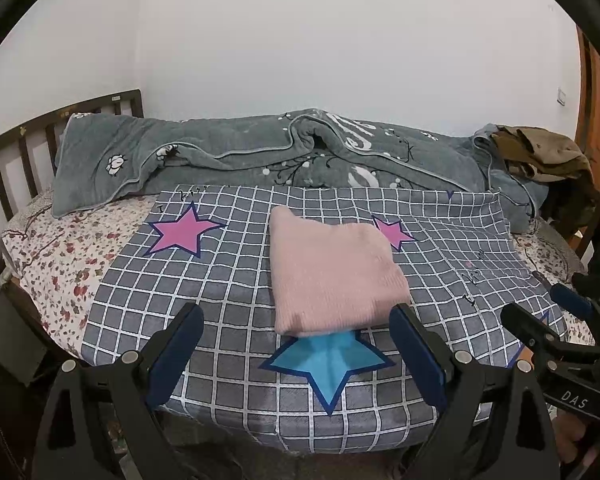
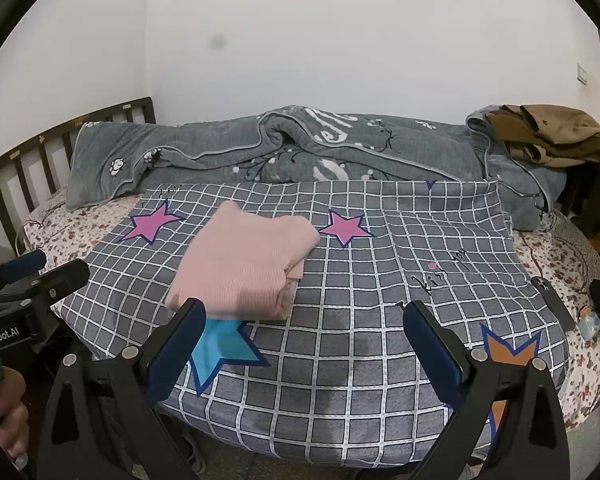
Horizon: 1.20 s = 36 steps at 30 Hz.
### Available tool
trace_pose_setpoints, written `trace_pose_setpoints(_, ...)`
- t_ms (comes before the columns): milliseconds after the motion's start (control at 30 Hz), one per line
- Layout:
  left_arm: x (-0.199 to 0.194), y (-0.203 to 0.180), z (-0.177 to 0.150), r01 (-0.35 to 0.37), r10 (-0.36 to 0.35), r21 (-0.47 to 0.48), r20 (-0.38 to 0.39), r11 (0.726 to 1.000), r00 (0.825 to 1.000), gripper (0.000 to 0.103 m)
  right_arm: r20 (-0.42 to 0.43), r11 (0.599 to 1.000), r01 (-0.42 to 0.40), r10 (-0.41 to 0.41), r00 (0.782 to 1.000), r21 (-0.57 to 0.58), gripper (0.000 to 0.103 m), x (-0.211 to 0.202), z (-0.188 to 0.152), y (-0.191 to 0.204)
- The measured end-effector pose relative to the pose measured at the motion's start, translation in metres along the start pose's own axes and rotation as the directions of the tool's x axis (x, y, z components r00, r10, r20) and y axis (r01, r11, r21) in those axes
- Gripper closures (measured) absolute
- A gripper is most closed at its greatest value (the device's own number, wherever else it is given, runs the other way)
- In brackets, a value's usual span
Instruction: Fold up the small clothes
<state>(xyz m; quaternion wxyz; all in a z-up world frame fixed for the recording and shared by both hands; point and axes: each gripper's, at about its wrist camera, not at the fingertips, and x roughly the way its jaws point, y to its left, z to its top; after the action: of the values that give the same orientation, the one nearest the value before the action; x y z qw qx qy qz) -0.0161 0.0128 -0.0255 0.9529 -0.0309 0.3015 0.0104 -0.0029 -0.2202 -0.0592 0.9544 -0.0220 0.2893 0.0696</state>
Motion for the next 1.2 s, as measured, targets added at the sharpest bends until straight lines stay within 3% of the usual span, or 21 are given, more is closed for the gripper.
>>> trace_pose_setpoints(1200, -0.0034, -0.0021, 0.0037, -0.001, 0.001, 0.003, 0.002, 1.000, 1.000, 0.009, 0.002, 1.000, 0.002, -0.002, 1.000, 0.013, 0.005, -0.0053, 0.0003, -0.0066)
